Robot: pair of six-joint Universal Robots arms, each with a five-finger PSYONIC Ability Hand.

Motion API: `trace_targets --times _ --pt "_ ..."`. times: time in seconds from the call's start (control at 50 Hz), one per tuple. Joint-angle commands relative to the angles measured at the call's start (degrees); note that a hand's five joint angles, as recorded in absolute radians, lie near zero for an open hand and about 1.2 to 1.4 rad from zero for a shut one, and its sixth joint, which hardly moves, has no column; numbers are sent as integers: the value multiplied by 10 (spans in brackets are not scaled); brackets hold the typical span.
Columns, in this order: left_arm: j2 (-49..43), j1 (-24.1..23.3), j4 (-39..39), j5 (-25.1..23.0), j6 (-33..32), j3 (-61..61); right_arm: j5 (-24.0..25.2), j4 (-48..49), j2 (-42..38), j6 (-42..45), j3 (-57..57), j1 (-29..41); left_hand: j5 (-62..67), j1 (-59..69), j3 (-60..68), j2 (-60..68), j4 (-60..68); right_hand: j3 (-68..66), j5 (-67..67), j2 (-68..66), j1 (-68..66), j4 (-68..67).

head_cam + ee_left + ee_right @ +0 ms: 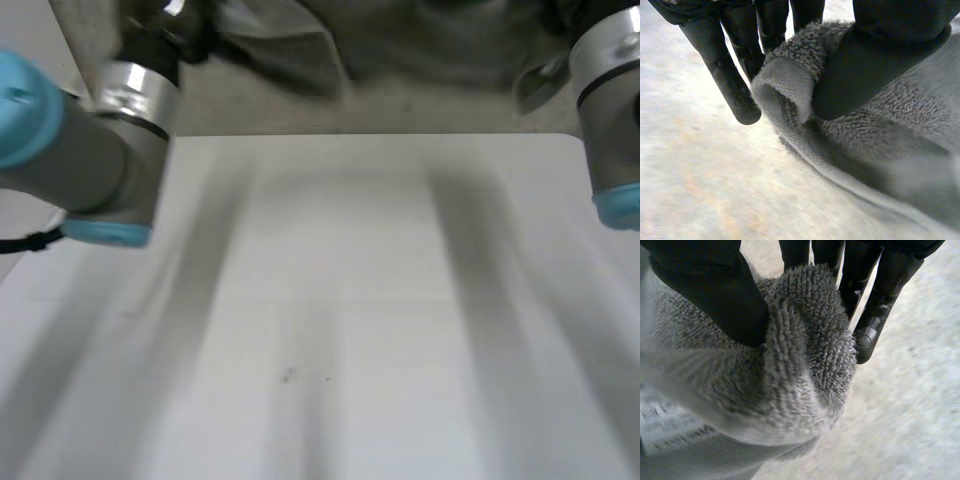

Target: Fold the towel.

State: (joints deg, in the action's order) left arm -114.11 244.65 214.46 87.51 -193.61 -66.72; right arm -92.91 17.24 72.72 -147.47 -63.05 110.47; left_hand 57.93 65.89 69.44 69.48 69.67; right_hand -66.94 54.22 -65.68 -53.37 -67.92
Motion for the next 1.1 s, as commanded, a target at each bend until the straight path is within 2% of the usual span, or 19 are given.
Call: trace_targets --times 0.02,0.1,0.18,0.22,0.36,0.5,0.62,0.74,0.84,1.0,1.02,1.04,1.1 --pt "47 56 -20 -12 41 -76 8 -122 -7 1 -18 -3 121 141 106 105 103 -131 158 -143 -266 -121" --pt "25 65 -47 -44 39 -119 27 -197 -45 -2 -37 2 121 141 106 105 103 -131 158 -143 -266 -121" --pt "-2 68 -65 -63 39 -143 35 -212 -71 -5 -51 1 121 141 106 105 103 -131 158 -143 -266 -121" --pt "-23 71 -90 -75 37 -171 40 -217 -108 -5 -66 1 121 141 106 105 103 -131 158 -143 -266 -121" --pt "-37 73 -132 -79 36 -219 41 -236 -156 -3 -109 1 121 141 106 105 103 -131 158 -143 -266 -121" --pt "-23 82 -157 -80 36 -263 41 -256 -157 -5 -132 1 121 141 106 105 103 -131 158 -143 -266 -121" --pt "36 83 -208 -80 37 -292 44 -260 -127 -5 -130 2 121 141 106 105 103 -131 158 -143 -266 -121" --pt "106 85 -269 -79 42 -313 61 -241 -101 -13 -86 3 121 141 106 105 103 -131 158 -143 -266 -121" --pt "160 94 -299 -77 46 -326 63 -198 -119 -44 -19 2 121 141 106 105 103 -131 158 -143 -266 -121" --pt "194 107 -309 -74 89 -349 71 -90 -239 -56 92 18 121 141 106 105 103 -131 158 -143 -266 -121" --pt "193 109 -308 -74 99 -352 77 -86 -272 -55 113 21 121 141 106 105 103 144 -116 131 8 153" --pt "190 112 -308 -76 109 -354 83 -86 -300 -54 129 25 121 141 106 105 103 569 -542 557 434 579" --pt "188 116 -308 -77 115 -354 83 -87 -324 -51 142 30 121 141 106 105 103 569 -542 557 434 579"
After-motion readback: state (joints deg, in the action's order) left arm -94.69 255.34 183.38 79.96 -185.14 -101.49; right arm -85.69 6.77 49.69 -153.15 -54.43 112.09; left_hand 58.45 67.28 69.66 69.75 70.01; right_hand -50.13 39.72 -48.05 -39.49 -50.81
